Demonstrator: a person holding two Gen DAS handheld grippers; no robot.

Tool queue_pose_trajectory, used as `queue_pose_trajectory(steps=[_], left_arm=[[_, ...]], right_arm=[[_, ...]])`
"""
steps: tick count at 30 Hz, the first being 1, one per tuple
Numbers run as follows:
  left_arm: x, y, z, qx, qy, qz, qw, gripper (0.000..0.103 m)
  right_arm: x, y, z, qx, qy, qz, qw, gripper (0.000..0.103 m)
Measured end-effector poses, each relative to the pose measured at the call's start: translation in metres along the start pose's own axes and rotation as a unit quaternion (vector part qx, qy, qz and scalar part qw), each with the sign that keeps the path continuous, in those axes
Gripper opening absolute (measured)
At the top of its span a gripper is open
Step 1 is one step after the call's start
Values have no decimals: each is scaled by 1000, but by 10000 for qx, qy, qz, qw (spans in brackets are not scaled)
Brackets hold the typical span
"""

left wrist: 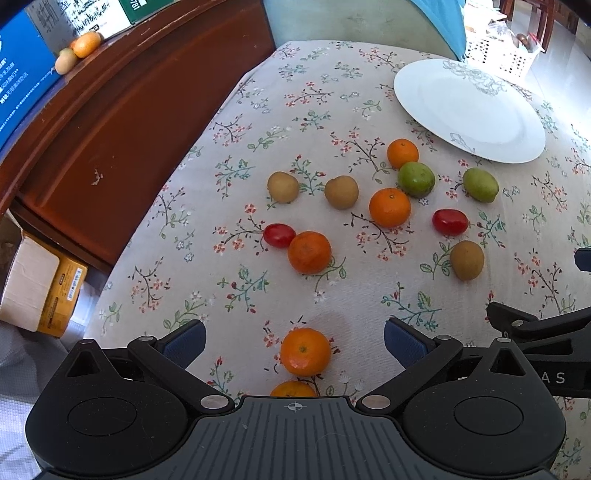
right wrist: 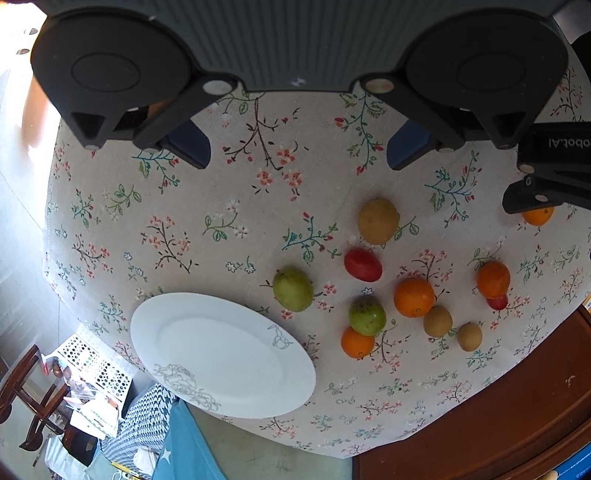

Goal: Organize fruits

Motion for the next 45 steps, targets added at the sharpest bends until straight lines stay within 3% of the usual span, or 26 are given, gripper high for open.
queue_pose_trajectory(steps=[25, 33, 40, 45], left_arm=[[1, -2, 0, 22, -54, 52, 10000, 102], [0, 4, -23, -442, -148, 157, 9988, 102], [2, 3, -69, -1120, -89, 260, 9933, 101], [-1, -6, -75, -1088, -397, 217, 9930, 99]], right_arm=[[1, -1, -2, -50, 79, 53, 9999, 98], [-8, 0, 18, 314, 686, 408, 9963, 95], [-8, -4, 33, 658, 1148, 485, 9900, 82], [-9, -3, 20, 418, 1398, 564, 9877, 71]])
Point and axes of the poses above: each gripper's, at about its wrist camera, not at the fingertips, and x roughly the way its jaws point, z to its right, y to its top, the point moved 2 cm from there along x, roughly the way its jaws point, and after that the axes turned 3 degrees about -z, right-handed, at the moved point
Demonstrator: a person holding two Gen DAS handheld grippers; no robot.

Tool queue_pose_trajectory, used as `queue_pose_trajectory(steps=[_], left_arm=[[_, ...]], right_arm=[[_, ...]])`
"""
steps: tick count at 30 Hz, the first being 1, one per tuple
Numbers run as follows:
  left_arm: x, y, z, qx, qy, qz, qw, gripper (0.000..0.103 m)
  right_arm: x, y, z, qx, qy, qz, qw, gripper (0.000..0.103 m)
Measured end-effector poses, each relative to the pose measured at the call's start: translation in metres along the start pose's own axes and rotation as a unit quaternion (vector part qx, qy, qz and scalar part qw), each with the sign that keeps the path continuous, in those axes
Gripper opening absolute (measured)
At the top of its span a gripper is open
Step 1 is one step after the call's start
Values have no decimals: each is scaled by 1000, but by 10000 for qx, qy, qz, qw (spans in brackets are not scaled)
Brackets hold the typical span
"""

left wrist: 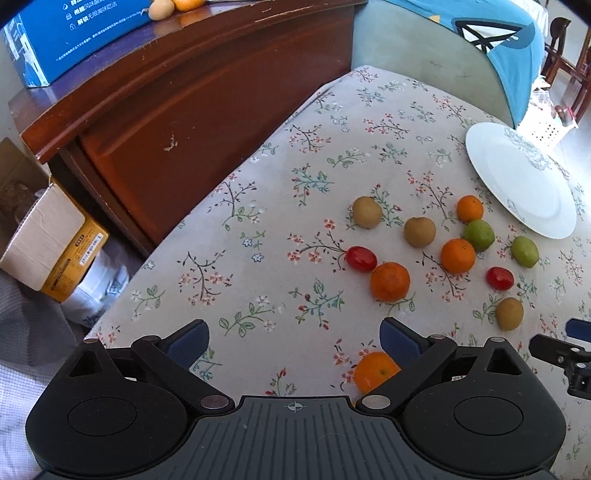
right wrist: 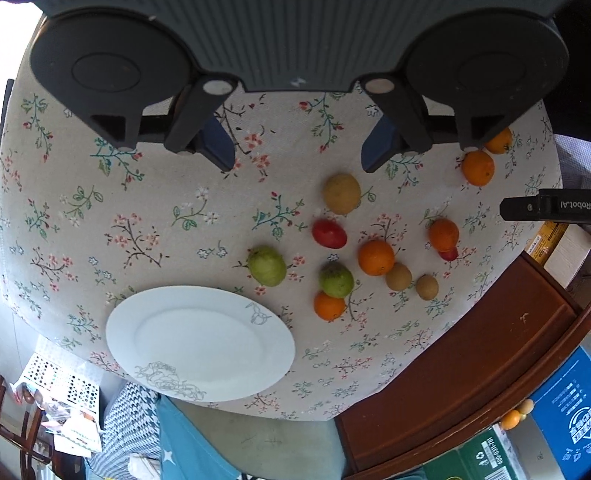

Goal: Organize fruits

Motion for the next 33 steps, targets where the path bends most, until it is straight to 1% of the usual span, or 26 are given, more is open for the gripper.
queue_pose_trajectory(steps=[2, 4, 6, 9, 12, 13, 15, 16, 17, 22, 24, 25, 27, 29, 32, 33], left_arm=[[-4, -6, 3, 145, -144, 8, 9998, 98], [-6, -15, 8, 380, -193, 9, 9991, 98], [-6, -24, 13, 605, -248, -51, 9978, 97], [-5, -40, 21, 899, -344, -201, 9952, 94], [-2, -54, 25, 1078, -358, -322, 9930, 87], [-1, -57, 25, 1088, -382, -344, 9927, 84], [-1, -61, 24, 1059, -433, -373, 9927, 80], [-1, -63, 24, 1051, -451, -386, 9927, 76], [0, -64, 25, 1062, -463, -398, 9925, 71], [7, -66, 27, 1082, -477, -466, 9919, 56], [8, -66, 28, 1059, -543, -436, 9919, 52], [8, -65, 28, 1074, -555, -413, 9918, 49], [7, -66, 30, 1101, -571, -364, 9916, 42], [7, -66, 31, 1108, -638, -341, 9912, 35], [6, -68, 32, 1144, -654, -275, 9909, 30], [6, -68, 32, 1135, -657, -259, 9910, 29]], right_arm=[[1, 2, -4, -47, 95, 13, 9999, 67], [3, 3, -7, -71, 175, 10, 9998, 64], [4, 1, -9, -113, 193, -7, 9997, 60], [5, 0, -10, -163, 213, 7, 9996, 57], [6, 0, -10, -158, 212, 8, 9997, 54], [7, 0, -10, -159, 223, 12, 9996, 51], [8, 0, -10, -162, 226, 25, 9996, 50], [9, -1, -11, -168, 215, 30, 9996, 49], [10, 0, -11, -169, 203, 29, 9996, 47], [14, 4, -14, -144, 240, 81, 9996, 42], [16, 5, -17, -192, 215, 113, 9995, 39], [17, 5, -17, -213, 188, 113, 9995, 38], [19, 6, -19, -232, 195, 98, 9995, 32], [22, 6, -20, -260, 209, 96, 9994, 29], [24, 6, -21, -325, 146, 141, 9993, 23], [24, 6, -21, -302, 164, 173, 9993, 23]])
Point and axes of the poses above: each gripper's, at about its wrist camera, not at the fingertips, and x roughly the way its jaws point, z to its right, y to its top, the point moved 2 cm from there along x, roughly the way its jaws point, and after that the axes turned 3 degrees about -z, right-handed, at the moved point
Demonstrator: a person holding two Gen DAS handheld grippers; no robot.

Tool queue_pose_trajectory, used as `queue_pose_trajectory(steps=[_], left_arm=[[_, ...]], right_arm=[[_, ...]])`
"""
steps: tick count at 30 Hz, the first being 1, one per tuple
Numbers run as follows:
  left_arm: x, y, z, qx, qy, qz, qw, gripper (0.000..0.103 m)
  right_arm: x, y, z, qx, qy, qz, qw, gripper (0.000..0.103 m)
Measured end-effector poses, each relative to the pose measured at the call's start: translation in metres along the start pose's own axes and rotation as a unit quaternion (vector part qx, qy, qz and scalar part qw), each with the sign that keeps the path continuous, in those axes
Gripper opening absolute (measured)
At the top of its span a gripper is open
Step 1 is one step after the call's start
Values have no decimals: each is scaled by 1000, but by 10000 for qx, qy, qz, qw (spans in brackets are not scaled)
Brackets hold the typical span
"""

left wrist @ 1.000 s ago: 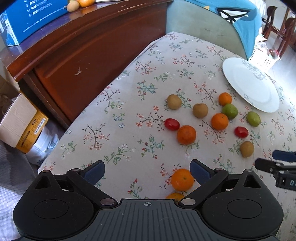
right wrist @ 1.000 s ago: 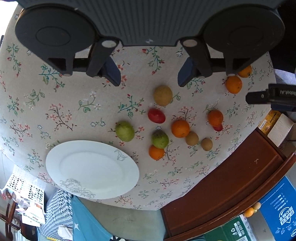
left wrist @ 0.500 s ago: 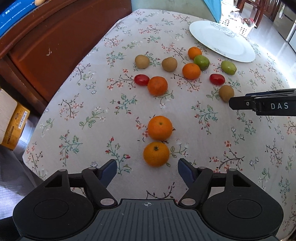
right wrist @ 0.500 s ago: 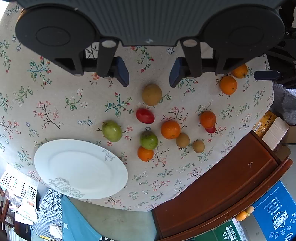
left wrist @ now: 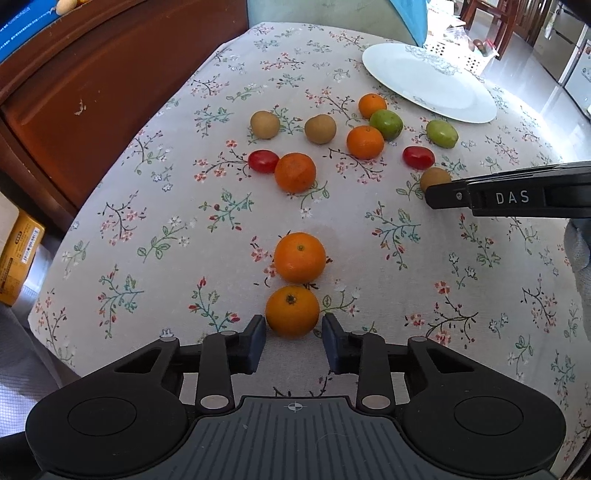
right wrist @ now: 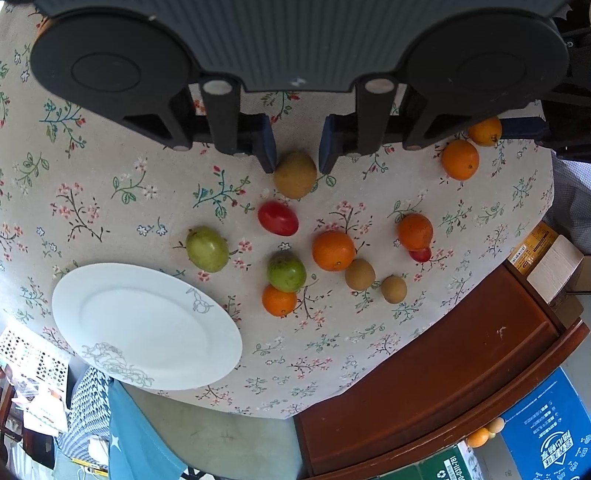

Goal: Organize fruits

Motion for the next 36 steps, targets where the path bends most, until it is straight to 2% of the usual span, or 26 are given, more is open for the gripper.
queue_pose_trajectory(steps=[10, 13, 14, 19, 21, 23, 25, 27, 29, 36], left_arm=[[-3, 4, -4, -267, -80, 153, 9995, 27], [-9, 9, -1, -271, -83, 320, 9991, 27], [-11, 12, 0, -285, -102, 361, 9989, 27], [-16, 22, 3, -319, -172, 525, 9980, 27], [-15, 25, 5, -295, -103, 540, 9980, 27], [-12, 24, 7, -271, -84, 499, 9984, 27], [-11, 23, 8, -229, -59, 493, 9985, 27], [-10, 23, 6, -241, -38, 485, 9985, 27], [-8, 22, 5, -268, -28, 444, 9987, 27], [-3, 20, 4, -289, -20, 342, 9990, 27]], right_arm=[[-7, 4, 2, 123, 133, 122, 9998, 22], [-12, 7, 6, 227, 200, 186, 9994, 17], [-14, 8, 8, 262, 230, 203, 9992, 10], [-16, 10, 13, 333, 242, 223, 9989, 10], [-14, 8, 15, 415, 283, 169, 9986, 16], [-15, 6, 17, 487, 315, 163, 9982, 17], [-15, 4, 17, 457, 317, 141, 9984, 22], [-13, 2, 14, 384, 295, 100, 9988, 32], [-10, 1, 12, 337, 277, 74, 9990, 36], [-4, 5, 1, 121, 158, 163, 9997, 39]])
Point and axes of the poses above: each gripper's, at about its wrist camera, not at the fingertips, and x roughly the way its jaws point, z to its right, y to its top, the point moved 2 cm from there along x, roughly the way its jaws point, and after that the axes turned 3 degrees about -z, right-handed, at the moved point
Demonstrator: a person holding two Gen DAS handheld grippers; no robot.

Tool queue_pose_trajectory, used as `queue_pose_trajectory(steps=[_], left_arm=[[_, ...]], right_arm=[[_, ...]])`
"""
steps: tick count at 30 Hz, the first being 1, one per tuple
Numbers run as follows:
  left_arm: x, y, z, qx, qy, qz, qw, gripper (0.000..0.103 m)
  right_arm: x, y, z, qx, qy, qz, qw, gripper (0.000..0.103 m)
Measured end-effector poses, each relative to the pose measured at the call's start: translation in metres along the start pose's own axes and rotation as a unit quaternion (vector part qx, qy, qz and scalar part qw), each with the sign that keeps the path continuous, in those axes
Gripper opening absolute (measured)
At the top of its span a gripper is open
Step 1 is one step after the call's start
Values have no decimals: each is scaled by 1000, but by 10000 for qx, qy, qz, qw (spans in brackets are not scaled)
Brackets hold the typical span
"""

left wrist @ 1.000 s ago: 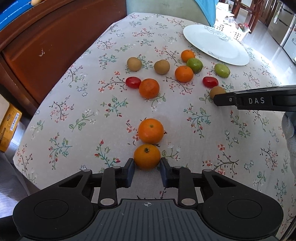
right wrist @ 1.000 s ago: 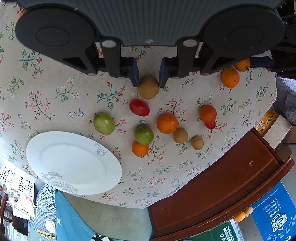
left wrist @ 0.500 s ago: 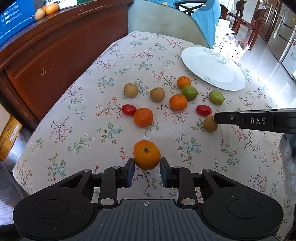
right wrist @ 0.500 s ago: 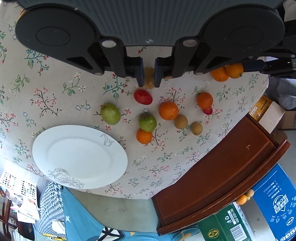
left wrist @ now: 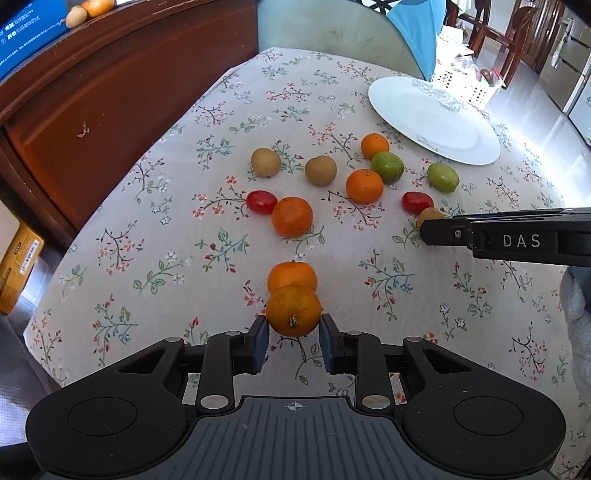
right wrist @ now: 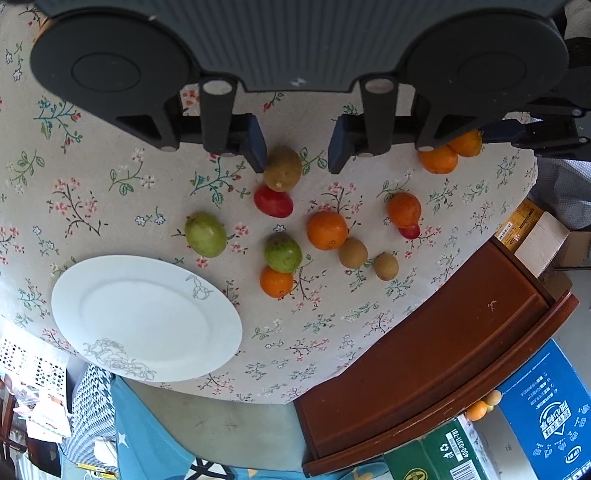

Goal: Organize fruits

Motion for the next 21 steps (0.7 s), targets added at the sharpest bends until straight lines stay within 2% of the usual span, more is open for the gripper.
queue_pose_trajectory(steps=[1, 3, 11, 21], left_arm=[[1, 0, 0, 0, 19, -16, 10000, 27], [2, 0, 2, 36, 59, -12, 10000, 27], [-8, 9, 13, 128, -6, 228, 9997, 26], [-14, 39, 20, 224, -203, 395, 9988, 26]], right_arm=[[3, 0, -1, -55, -93, -50, 9999, 37], [8, -2, 0, -71, -210, -154, 9996, 22], [-9, 4, 3, -34, 7, -15, 10000, 22], [-29, 20, 20, 99, 180, 118, 9997, 22]])
Point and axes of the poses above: each gripper's, at about its wrist camera, not at the fingertips, and x roughly the way its jaws point, z to its right, y to its top, the point moved 2 cm from there along x, roughly the way its jaws point, and after that the axes turned 3 degrees about -z, right-handed, at the moved point
